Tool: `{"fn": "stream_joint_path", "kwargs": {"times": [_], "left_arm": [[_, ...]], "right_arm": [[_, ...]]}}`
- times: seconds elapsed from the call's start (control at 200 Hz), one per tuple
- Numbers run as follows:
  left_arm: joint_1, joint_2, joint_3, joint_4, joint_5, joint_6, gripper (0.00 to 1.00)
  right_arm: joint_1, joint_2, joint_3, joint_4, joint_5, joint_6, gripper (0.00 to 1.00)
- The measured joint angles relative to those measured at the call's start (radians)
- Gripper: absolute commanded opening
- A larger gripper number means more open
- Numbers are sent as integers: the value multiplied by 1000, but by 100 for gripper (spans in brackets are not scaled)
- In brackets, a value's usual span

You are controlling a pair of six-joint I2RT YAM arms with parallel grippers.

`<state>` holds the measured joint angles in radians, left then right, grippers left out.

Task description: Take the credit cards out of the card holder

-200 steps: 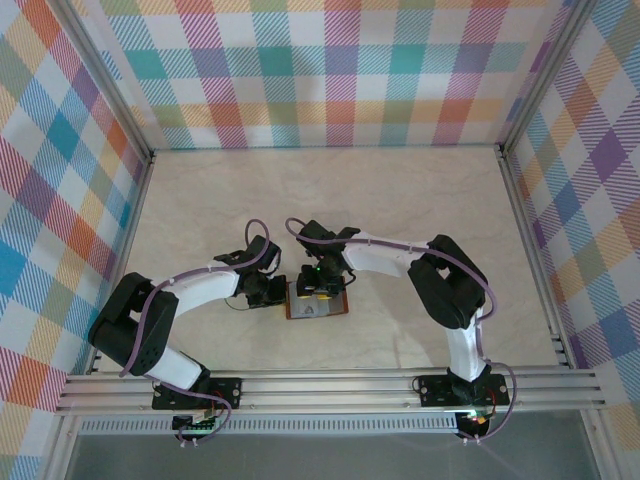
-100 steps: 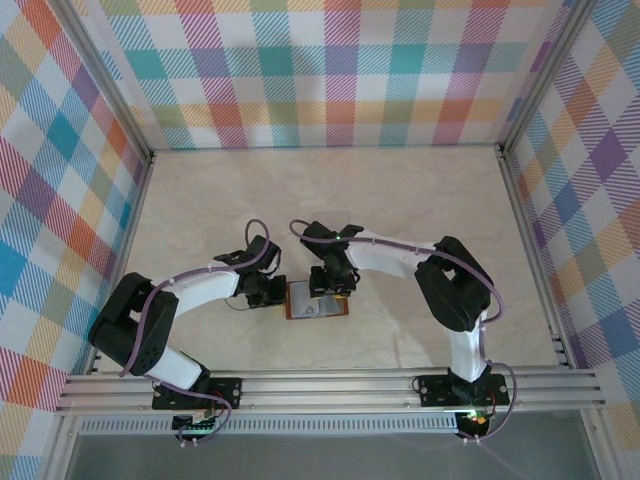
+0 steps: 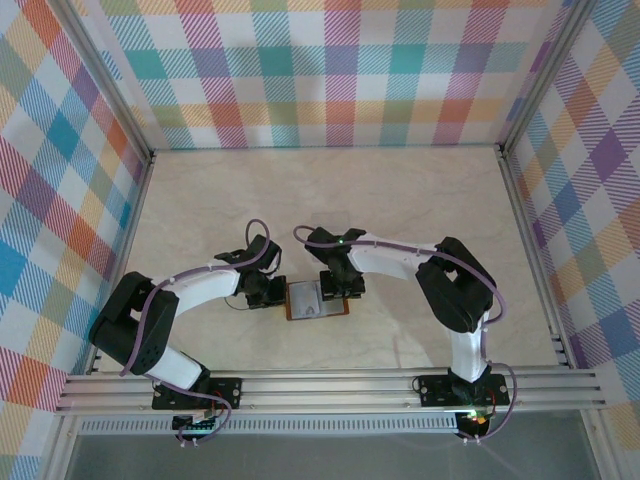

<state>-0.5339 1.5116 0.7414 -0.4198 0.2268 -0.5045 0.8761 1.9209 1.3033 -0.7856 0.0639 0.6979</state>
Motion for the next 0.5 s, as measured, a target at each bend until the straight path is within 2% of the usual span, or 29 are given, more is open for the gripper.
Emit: {"fn": "stream_joint_path", "kwargs": {"times": [0.27,0.5], "left_arm": [[-3,-22,27,-55,19,-3,9],[-55,-23,95,-76,19,-17,9]], "right_arm": [[-6,-48,-8,-10,15,-17,47],[-14,-111,-10,-14,-9,-31,45]]}}
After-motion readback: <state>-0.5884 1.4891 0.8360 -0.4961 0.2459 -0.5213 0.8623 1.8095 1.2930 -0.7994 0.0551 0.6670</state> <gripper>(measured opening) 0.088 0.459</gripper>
